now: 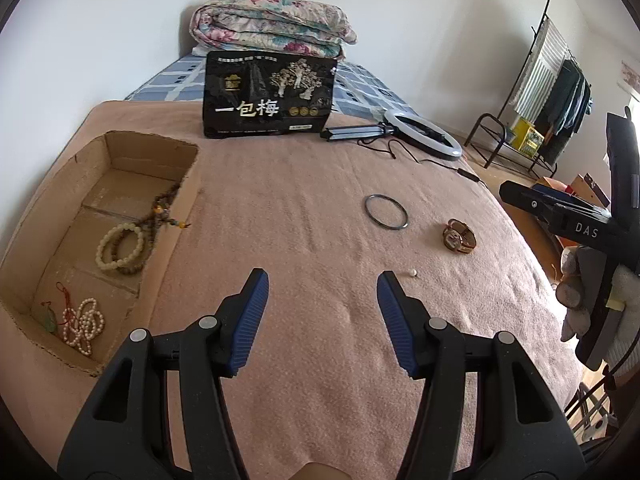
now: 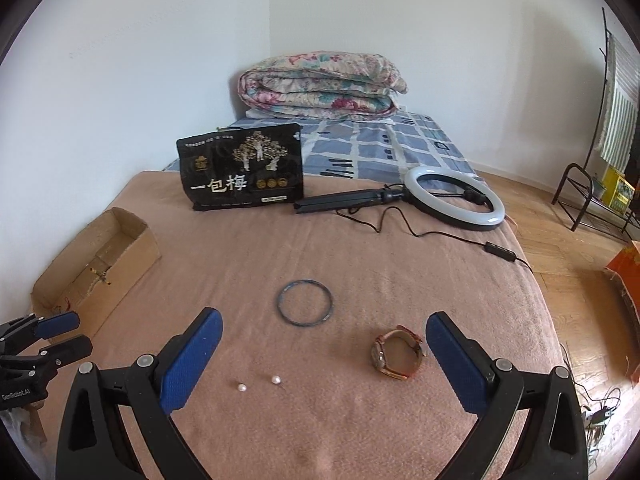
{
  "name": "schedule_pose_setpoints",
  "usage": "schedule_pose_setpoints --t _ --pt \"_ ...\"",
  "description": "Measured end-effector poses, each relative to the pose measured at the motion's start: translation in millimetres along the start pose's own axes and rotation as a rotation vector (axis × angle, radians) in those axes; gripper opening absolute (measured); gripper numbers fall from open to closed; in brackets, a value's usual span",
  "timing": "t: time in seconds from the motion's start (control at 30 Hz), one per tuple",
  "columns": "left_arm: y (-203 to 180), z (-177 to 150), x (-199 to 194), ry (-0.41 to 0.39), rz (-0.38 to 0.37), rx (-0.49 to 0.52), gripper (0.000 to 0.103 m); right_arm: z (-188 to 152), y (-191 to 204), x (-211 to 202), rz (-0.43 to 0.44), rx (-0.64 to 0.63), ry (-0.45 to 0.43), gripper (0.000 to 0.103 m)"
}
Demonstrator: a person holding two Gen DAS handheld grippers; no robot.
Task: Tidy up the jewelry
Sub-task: 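Move the left tool to a pearl earring while the right tool approaches the red-strap watch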
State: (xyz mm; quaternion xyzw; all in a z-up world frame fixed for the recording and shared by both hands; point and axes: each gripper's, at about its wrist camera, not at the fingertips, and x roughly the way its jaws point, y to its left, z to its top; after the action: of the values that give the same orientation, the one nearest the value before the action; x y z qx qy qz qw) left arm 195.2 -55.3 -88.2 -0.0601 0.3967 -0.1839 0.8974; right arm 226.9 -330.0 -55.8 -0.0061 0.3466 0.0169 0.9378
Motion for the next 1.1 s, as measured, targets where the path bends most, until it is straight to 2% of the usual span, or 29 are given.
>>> schedule_pose_setpoints --t 0.4,0.5,0.67,1.1 --pt "-54 -8 45 0.075 -0.097 0.072 0.058 -28 -68 16 -0.063 0.08 0.041 0.103" --pt "-65 -12 59 0.098 -0.121 0.102 0.047 -35 -76 24 -0.068 0.092 0.056 0.103" --pt "-78 -17 84 0.135 -0.142 0.126 0.041 -46 -84 41 -0.072 0.1 0.086 0.103" --pt "-81 -22 123 0.163 -0.094 0.195 0.034 -58 -82 82 -0.047 0.078 0.132 0.103"
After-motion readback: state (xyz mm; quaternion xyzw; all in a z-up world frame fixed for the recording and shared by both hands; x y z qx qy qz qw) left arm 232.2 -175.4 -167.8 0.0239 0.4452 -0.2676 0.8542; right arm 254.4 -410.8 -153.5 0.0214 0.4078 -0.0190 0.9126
